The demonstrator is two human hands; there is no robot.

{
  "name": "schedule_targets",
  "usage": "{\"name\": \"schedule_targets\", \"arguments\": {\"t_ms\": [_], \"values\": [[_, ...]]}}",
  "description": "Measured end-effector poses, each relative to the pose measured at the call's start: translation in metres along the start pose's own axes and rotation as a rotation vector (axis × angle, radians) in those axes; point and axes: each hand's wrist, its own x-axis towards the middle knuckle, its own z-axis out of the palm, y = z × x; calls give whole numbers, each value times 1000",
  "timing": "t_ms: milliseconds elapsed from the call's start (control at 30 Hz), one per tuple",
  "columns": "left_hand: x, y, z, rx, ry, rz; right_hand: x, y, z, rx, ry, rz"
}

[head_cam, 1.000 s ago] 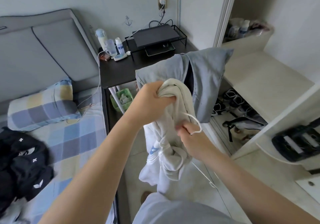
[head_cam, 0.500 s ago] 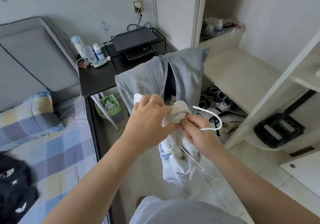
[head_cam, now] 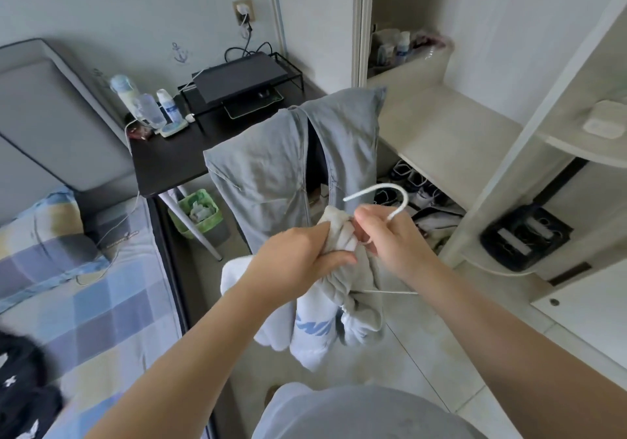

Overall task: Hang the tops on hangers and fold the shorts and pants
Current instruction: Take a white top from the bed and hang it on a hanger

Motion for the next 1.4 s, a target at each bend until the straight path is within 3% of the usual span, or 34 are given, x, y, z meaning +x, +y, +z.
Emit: {"name": "schedule_targets", "arguments": {"t_ms": [100,200,267,333,400,667,767,1000,1200,1333,1400], "values": [[-5,-8,3,-197,54,-185,-8,5,-9,-222,120,-125],[-11,-16,5,-365,210,-369,-25,19,-11,-382,300,-288],[-14,-19,5,-421,268,-423,-40,33,-3,-326,197,-181],[-16,-17,4,-458,302,-434,-52,49,13,-275,-43,42],[-16,-11,4,-507,340,-426,-61,70,31,-321,-261,153],[-23,-8,-4,-587,376,-402,-63,137,50,-811,-435,344],[-26,-15,-6,-576,312,-416,-62,149,34,-929,-422,370],[-39,-45,-11,-523,184,-483,-47,146,-12,-1045,-11,246],[-47,-65,-18,-520,-7,-594,-29,128,-35,-1011,167,88],[-43,-69,-18,-483,-202,-624,-18,112,-42,-975,197,70],[-38,-64,-15,-429,-286,-600,-14,98,-44,-831,94,40]]}}
